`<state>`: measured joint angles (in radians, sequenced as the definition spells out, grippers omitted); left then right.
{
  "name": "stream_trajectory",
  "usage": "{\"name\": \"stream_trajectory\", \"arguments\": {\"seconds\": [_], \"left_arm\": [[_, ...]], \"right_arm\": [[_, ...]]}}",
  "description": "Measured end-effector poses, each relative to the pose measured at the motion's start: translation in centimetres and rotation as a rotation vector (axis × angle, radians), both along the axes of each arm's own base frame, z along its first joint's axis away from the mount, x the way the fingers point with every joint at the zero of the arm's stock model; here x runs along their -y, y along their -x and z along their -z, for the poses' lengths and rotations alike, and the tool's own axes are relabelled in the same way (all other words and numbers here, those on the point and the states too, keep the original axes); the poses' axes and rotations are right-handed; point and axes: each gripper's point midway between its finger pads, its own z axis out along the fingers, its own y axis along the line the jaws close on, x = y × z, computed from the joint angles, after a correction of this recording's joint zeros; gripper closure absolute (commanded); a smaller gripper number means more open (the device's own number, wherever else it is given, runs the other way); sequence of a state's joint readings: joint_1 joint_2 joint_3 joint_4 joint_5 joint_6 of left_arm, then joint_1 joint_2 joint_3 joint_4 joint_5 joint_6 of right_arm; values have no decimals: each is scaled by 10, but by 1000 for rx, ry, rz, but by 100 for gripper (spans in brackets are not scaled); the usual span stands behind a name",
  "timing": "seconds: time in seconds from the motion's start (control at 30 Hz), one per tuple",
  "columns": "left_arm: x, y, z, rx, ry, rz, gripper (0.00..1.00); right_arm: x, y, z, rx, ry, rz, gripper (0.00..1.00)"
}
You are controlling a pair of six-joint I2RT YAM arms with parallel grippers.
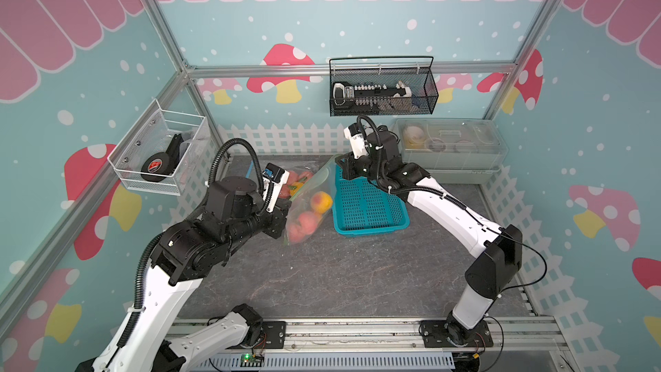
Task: Place the peach in a zip-top bag and seal the zipper
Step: Zip the zipper on the zipper food storage bag.
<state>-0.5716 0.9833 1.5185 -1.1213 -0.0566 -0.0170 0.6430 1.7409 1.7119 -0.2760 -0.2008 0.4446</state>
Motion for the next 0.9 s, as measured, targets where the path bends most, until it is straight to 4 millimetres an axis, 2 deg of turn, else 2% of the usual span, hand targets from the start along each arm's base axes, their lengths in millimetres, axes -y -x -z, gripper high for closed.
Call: {"name": "stream_trajectory", "arguments": {"seconds": [0.2, 0.5, 0.67, 0.9], "left_arm": [[3, 0, 4, -18, -1, 9, 65], [23, -11, 14, -77, 26, 52, 36], [38, -20, 18, -97, 64, 74, 35], [45, -40, 40, -135, 58, 29, 36]], "right_arm": [[-4, 6, -3, 20, -3, -88, 100], [-31, 34, 1, 27, 0, -244, 100], [-39, 43, 3, 23, 6, -271, 100], [-44, 49, 3, 22, 7, -285, 100]]}}
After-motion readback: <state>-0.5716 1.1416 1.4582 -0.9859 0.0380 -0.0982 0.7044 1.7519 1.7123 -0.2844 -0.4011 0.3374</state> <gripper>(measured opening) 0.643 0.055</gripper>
